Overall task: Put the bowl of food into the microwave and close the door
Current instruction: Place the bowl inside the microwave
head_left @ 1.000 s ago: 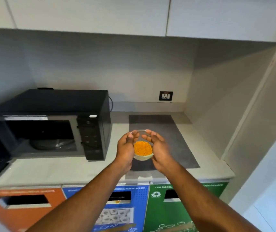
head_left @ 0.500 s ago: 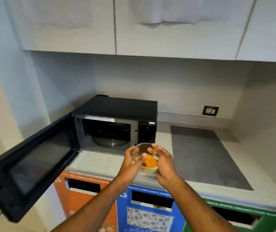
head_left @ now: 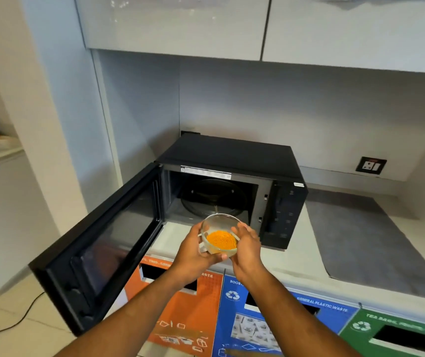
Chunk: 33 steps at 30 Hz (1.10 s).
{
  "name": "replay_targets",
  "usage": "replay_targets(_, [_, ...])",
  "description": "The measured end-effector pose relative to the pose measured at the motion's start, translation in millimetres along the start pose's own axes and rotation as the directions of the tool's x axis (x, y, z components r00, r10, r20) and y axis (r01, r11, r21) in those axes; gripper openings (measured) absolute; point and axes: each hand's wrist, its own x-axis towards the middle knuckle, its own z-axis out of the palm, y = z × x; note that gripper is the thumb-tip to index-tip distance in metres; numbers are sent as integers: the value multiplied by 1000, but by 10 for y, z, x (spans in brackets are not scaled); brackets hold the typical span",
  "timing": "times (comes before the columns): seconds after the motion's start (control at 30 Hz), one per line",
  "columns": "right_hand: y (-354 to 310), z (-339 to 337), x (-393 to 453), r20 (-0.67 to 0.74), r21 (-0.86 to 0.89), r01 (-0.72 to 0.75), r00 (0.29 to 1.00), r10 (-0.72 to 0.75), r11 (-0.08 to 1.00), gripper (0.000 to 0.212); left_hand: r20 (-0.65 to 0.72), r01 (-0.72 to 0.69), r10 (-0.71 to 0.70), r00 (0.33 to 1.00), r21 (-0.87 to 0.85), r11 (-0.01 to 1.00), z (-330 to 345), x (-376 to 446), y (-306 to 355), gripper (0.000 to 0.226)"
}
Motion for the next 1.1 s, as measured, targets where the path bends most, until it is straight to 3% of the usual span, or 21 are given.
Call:
replay_targets(0.37, [98,316,992,141,-98,2,990,11,995,35,-139,9,-9,990,1,1000,-325,1005,-426,83])
replay_targets(0.6, [348,528,1829,7,-135,112,994,-112,985,31,-157,11,-44,987,-206,978,-280,1781,-786,68])
replay_targets(0.87, [530,750,2796,-43,-145,190,979,-198,971,18,-183,40,-73,980,-176,984,-196,2744,-1170,75])
replay_targets(0.97, [563,806,3037,-60,-263,202,973,-225,944,27,-163,54,-79,983,-153,987,-197,3013,-1303,77])
replay_targets(1.1, [569,855,3220,-72,-253,236,963,-261,938,33,-157,105,-127,979,-143,984,-191,3186,-1417,66])
